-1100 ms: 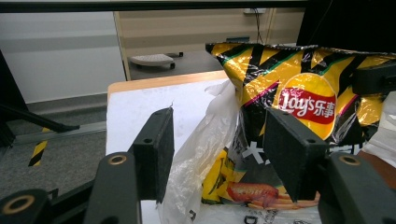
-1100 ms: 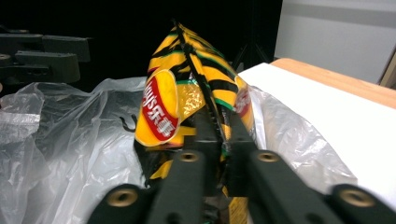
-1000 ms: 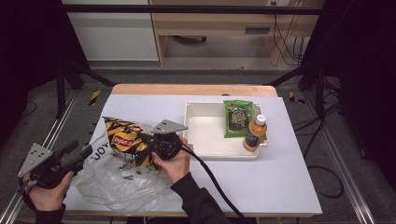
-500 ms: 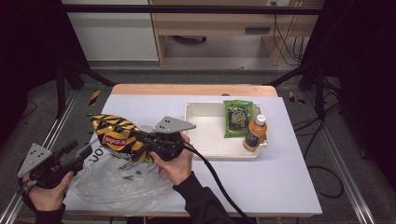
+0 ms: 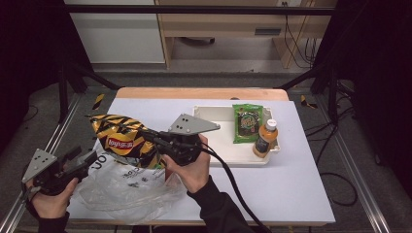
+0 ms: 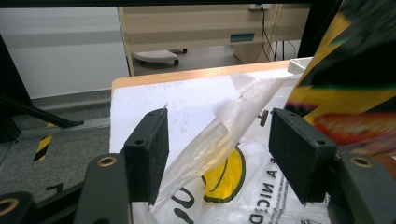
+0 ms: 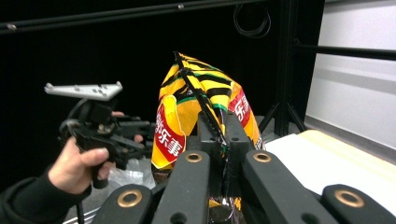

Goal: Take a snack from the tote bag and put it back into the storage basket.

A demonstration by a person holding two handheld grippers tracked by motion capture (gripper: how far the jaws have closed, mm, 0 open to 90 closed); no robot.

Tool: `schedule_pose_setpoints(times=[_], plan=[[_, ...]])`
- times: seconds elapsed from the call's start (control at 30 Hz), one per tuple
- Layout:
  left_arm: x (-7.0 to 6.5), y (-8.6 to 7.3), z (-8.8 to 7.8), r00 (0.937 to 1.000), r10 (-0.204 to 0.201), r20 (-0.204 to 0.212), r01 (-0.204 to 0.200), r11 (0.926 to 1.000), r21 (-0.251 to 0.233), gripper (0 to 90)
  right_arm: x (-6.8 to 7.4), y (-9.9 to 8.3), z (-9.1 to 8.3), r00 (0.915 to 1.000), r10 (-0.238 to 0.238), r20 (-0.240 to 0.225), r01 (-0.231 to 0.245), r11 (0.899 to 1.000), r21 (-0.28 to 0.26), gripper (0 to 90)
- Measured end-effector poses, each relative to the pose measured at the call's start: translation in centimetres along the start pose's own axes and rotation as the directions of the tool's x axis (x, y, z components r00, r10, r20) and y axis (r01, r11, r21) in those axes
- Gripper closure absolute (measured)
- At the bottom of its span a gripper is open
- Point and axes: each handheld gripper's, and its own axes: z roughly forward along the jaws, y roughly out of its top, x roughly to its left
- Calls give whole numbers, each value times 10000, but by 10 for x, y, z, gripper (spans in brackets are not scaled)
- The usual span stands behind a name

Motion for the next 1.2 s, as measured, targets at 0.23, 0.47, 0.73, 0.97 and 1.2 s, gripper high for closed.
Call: schedule_pose_setpoints(times=[0.23,0.47,0.73,0.97,1.2], plan=[[-1,-1,3,10000,28,18,-28,9999,99,375,1,22,-19,9995,43,-302,-54,9993,-383,900],[-3,-2,5,10000,74,55,-75,9998,161,375,2,41,-33,9987,39,-514,-82,9965,-835,900],[-2,-2,4,10000,34,57,-35,9999,139,375,-11,55,-51,9999,-129,43,132,9951,-976,900],[-3,-2,5,10000,77,56,-78,9999,142,375,-30,65,-79,9974,-175,700,256,9928,-1171,900],[-3,-1,4,9999,84,57,-84,9999,138,376,-60,61,-103,9859,-136,1669,295,9952,-931,900]])
